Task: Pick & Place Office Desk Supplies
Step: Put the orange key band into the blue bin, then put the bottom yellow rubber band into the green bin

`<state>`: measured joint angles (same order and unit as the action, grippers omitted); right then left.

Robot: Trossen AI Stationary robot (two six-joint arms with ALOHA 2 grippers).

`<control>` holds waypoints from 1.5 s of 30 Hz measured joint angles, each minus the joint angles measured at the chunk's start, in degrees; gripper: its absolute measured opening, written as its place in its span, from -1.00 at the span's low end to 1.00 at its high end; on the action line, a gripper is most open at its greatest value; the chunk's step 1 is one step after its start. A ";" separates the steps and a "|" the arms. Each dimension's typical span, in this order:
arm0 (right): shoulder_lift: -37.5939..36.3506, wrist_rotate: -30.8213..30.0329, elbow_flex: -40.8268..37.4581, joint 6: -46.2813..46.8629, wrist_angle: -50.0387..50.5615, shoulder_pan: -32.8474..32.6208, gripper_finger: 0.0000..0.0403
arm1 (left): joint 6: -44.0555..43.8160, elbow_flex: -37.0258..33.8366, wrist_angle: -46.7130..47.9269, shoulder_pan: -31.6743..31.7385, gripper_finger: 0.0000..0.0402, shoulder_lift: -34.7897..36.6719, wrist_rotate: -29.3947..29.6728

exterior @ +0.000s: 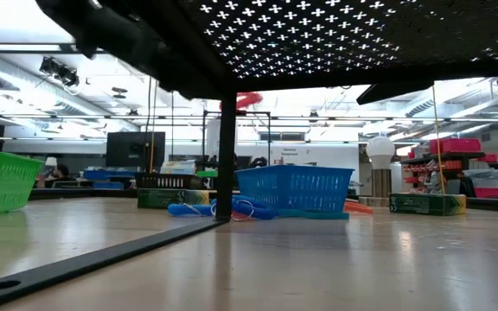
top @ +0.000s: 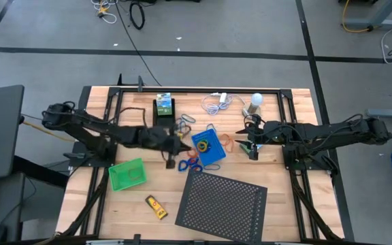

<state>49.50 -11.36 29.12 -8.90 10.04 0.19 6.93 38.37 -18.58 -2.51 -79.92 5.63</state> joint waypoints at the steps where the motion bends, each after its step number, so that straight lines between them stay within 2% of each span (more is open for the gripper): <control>1: 0.00 0.09 0.00 -0.21 0.01 0.00 -0.18 | 0.04 0.00 -1.28 1.57 -0.95 -0.48 -1.87; 8: -0.02 0.44 0.00 -2.57 -1.73 0.00 -0.18 | -2.09 0.38 -10.16 11.89 -0.95 -7.24 -15.69; 12: 0.00 0.83 0.02 -3.66 -3.07 0.04 -0.18 | -2.80 4.17 -8.04 14.65 -0.95 -12.07 -21.01; 19: 0.00 0.66 0.02 -4.07 -3.26 1.52 -0.18 | 3.41 13.19 4.69 15.11 -0.95 -19.17 -21.91; 24: -0.01 1.03 0.02 -4.07 -3.26 3.12 -0.18 | 5.30 16.75 10.83 15.28 -0.94 -20.91 -18.02; 29: 0.00 1.25 0.02 -3.50 -2.94 4.14 -0.18 | 5.24 17.09 10.90 15.58 -0.65 -20.83 -17.42; 36: -0.02 6.32 0.02 0.45 -1.52 7.92 -0.17 | 5.20 17.09 10.37 16.11 -0.01 -20.81 -20.67; 40: 0.14 8.94 0.24 1.76 0.32 10.13 -0.05 | 5.45 17.03 9.93 16.11 0.33 -19.87 -21.03; 45: 5.95 11.94 4.43 1.68 5.25 12.90 0.11 | 6.36 17.03 9.76 16.20 0.50 -16.56 -20.68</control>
<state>55.44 0.58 33.55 -7.23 15.30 13.08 13.29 55.40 -8.81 13.69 -96.48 -15.05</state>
